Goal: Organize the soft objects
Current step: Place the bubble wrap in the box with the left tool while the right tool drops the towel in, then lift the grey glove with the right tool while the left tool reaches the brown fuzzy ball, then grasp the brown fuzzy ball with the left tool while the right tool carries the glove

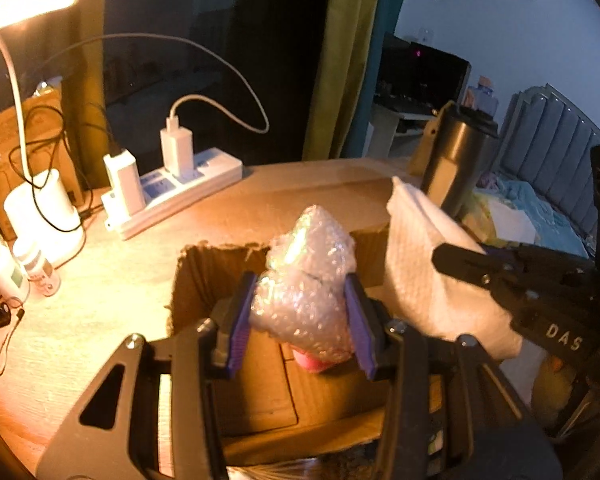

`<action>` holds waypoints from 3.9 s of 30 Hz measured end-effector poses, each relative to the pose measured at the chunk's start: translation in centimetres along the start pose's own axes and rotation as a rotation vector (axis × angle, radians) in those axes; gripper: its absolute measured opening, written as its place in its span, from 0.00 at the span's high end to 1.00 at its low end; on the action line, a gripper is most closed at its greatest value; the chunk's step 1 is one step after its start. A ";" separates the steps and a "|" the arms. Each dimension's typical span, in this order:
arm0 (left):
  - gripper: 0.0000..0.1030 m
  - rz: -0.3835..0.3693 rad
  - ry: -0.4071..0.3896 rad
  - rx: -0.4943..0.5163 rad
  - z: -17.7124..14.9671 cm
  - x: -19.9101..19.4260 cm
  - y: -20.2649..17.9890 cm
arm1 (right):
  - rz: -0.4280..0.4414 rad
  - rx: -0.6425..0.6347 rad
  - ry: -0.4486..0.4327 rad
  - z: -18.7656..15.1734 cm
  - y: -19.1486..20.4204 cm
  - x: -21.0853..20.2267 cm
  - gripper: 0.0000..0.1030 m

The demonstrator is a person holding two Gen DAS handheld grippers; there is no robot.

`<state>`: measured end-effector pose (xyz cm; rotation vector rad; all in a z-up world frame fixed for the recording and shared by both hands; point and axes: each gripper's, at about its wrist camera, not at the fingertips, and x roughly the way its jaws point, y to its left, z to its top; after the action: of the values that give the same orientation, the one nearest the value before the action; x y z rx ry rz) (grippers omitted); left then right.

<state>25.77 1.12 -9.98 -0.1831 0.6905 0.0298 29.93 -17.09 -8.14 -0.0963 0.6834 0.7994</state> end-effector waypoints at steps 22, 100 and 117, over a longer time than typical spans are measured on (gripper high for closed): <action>0.30 -0.011 -0.051 -0.046 -0.7 -4.1 1.8 | -0.092 -0.014 0.121 -1.3 1.6 1.7 0.56; 0.29 -0.026 0.025 0.067 -12.7 -10.3 -0.5 | -0.143 0.056 0.128 -15.0 7.7 -6.3 0.73; 0.29 0.111 0.021 0.246 -10.0 -6.9 -5.3 | -0.139 0.090 0.014 -13.8 3.1 -10.5 0.73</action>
<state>14.64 -5.68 -12.27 0.0913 0.7181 0.0489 15.33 -26.01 -12.14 -0.0671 0.7166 0.6350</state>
